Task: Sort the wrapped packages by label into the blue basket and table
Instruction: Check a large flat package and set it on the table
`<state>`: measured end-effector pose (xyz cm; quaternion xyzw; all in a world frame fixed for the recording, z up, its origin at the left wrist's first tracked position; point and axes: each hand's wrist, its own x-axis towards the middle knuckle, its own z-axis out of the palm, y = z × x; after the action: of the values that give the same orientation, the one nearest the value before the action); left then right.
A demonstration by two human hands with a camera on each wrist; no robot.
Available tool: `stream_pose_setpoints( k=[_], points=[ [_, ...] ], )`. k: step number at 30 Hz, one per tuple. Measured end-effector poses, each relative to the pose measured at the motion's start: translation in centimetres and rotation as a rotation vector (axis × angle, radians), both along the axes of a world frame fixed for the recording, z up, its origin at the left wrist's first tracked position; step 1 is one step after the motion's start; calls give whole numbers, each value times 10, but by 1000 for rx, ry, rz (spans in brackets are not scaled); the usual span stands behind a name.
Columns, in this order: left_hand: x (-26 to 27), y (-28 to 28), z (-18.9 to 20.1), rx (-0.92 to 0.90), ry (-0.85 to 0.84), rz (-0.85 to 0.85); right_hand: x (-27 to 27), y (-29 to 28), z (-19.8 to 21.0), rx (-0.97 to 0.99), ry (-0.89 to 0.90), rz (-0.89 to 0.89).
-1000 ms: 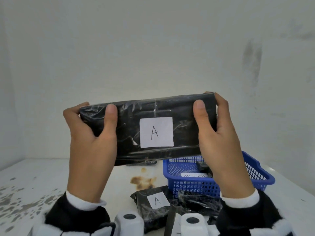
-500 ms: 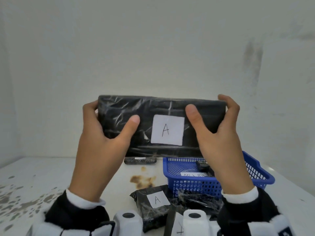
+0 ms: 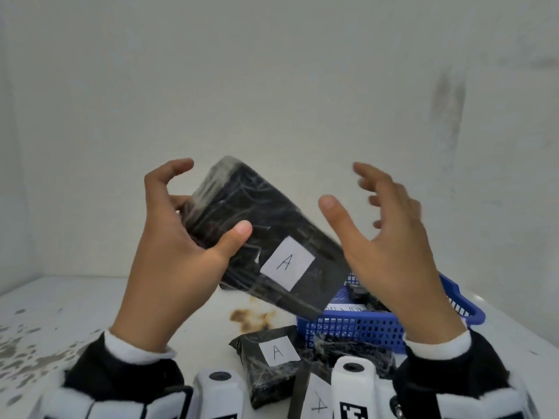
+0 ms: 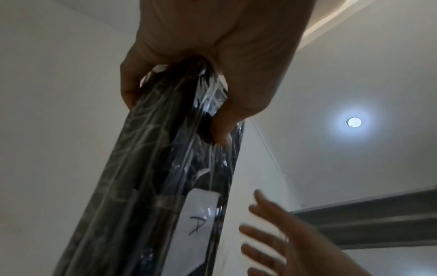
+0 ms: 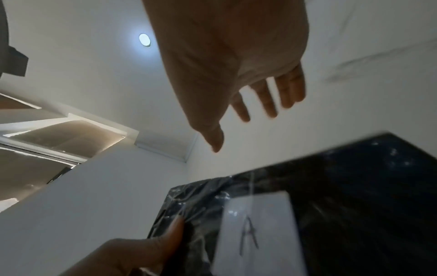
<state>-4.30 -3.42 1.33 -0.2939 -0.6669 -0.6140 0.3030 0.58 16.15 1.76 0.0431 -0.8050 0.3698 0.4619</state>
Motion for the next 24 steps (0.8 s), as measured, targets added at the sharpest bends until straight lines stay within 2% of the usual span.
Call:
stream_pose_setpoints(
  k=[2,7,12,16,18,21,24],
  points=[
    [-3,0,-3,-83,17,-1,1,-5,-1,69,4,130],
    [-1,1,-2,-218,96,-58,1,-12,-2,178,-139,375],
    [-3,0,-3,-309,213,-89,5,-11,1,150,-172,416],
    [-3,3,-4,-238,275,-18,9,-12,5,-9,-137,513],
    [-1,7,-5,-194,219,39,6,-8,3,-84,-128,549],
    [5,11,-5,-171,26,54,1,-6,0,-104,-100,535],
    [6,4,-3,-188,-19,12,-1,-11,-1,-69,-50,497]
  ],
)
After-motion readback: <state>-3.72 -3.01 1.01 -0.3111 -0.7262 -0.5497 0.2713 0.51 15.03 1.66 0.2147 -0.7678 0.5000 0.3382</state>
